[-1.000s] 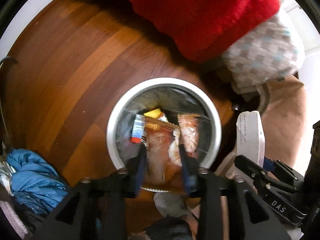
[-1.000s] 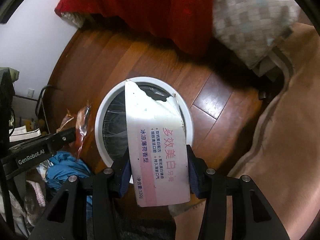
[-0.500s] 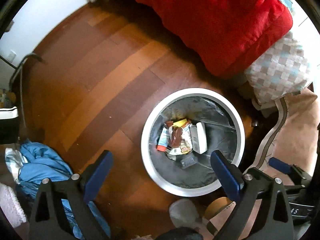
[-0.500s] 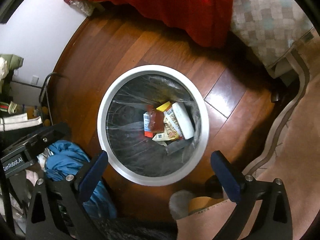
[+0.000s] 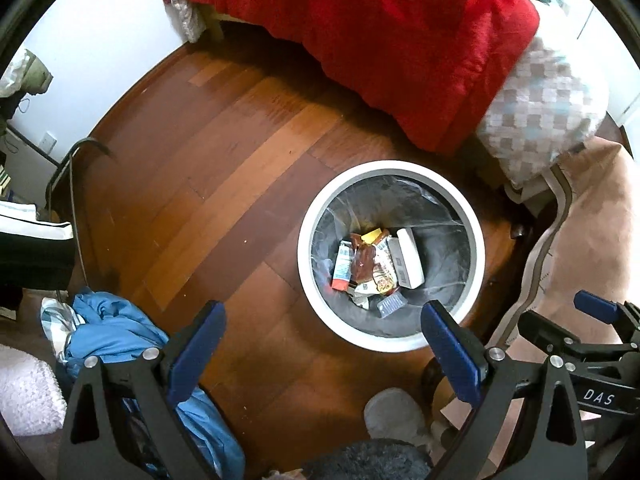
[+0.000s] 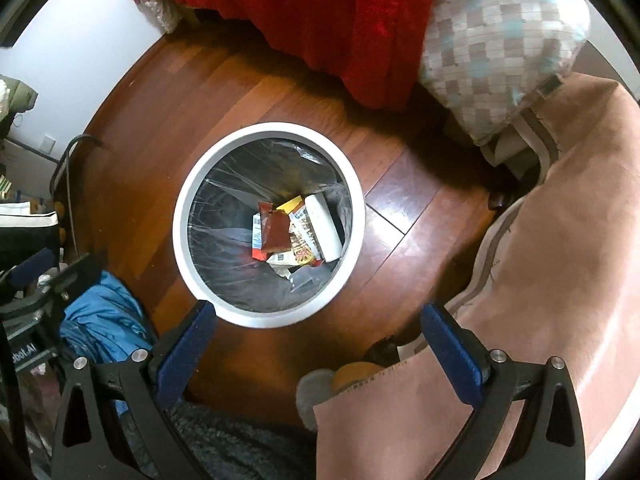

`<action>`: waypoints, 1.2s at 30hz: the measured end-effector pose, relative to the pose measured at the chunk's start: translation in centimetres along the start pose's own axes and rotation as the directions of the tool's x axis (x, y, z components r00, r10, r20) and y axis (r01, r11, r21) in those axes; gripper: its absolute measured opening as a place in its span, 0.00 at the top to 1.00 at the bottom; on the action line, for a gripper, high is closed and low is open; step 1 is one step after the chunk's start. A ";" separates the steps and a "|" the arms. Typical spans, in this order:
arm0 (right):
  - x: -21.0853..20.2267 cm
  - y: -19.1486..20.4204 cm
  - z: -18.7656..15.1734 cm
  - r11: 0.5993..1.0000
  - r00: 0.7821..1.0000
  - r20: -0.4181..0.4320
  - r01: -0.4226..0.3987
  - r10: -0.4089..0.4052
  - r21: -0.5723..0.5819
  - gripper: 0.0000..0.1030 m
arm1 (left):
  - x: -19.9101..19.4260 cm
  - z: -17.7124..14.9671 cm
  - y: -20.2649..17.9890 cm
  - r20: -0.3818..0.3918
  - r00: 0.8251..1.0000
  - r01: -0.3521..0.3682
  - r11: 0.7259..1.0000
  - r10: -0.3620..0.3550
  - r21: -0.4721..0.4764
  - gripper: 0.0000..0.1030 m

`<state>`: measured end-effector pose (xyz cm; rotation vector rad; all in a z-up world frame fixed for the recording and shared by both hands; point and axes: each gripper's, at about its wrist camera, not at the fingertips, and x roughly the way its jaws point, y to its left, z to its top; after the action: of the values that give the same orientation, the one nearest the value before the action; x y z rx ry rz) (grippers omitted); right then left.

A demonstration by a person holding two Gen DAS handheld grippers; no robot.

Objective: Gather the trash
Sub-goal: 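Move both open tools back toward the table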

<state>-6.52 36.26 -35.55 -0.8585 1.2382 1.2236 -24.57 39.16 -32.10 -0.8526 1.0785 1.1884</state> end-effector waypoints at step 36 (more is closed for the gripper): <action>-28.4 -12.4 -16.7 0.956 0.884 0.458 -0.211 0.097 0.204 0.00 | -20.0 -7.6 -12.2 0.339 0.936 0.043 0.988 -0.092 0.148 0.03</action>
<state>4.67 12.10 -12.53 -0.2712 1.0650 1.2705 -14.74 23.87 -15.47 -0.5432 0.8255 1.1401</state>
